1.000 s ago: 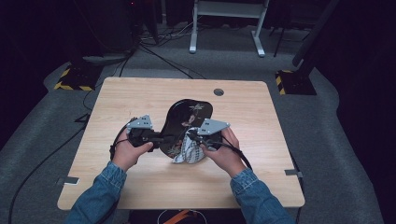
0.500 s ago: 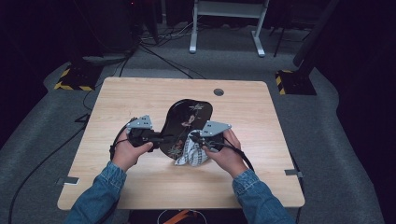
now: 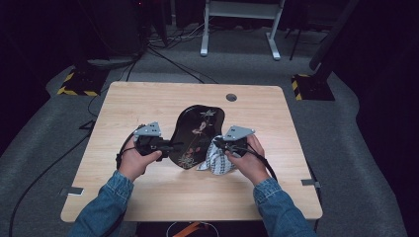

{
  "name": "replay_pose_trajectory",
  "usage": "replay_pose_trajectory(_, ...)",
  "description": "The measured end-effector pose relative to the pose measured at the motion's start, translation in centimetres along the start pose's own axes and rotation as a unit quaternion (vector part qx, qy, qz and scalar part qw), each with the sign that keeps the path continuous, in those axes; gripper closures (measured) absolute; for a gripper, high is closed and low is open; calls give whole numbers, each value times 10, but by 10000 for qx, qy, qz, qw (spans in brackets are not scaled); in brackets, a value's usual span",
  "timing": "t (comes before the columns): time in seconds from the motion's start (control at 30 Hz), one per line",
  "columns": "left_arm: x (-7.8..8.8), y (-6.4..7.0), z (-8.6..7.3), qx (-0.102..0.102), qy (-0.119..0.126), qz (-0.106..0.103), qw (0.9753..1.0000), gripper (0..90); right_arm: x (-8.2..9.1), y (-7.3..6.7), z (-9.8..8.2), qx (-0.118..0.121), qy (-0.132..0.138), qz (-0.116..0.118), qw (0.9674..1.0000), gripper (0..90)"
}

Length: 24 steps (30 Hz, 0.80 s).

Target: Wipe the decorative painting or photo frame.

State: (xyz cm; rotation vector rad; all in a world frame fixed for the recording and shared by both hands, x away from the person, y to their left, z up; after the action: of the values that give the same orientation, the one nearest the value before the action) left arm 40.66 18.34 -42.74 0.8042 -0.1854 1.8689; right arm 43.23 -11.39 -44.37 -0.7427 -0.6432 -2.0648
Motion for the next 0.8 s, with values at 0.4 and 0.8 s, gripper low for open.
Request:
replay_pose_trajectory(0.4,-1,1,1,28,-17,-13,10000,773,-1,2,-4,-133,-5,-6,9999,841)
replay_pose_trajectory(0.8,-1,1,1,38,-23,15,10000,777,3,-36,36,568,310,261,9976,840)
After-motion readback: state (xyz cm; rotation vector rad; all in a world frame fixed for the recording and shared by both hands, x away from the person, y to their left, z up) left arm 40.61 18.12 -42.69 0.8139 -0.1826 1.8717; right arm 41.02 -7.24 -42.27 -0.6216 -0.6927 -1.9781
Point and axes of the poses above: each handheld gripper's, and its own axes: x roughly backward along the jaws, z roughly out of its top, y roughly to its right, the point moved 1 cm from there along -x, roughly forward along the jaws, and after that the axes turned 10 degrees about -y, right-handed, at the moved point
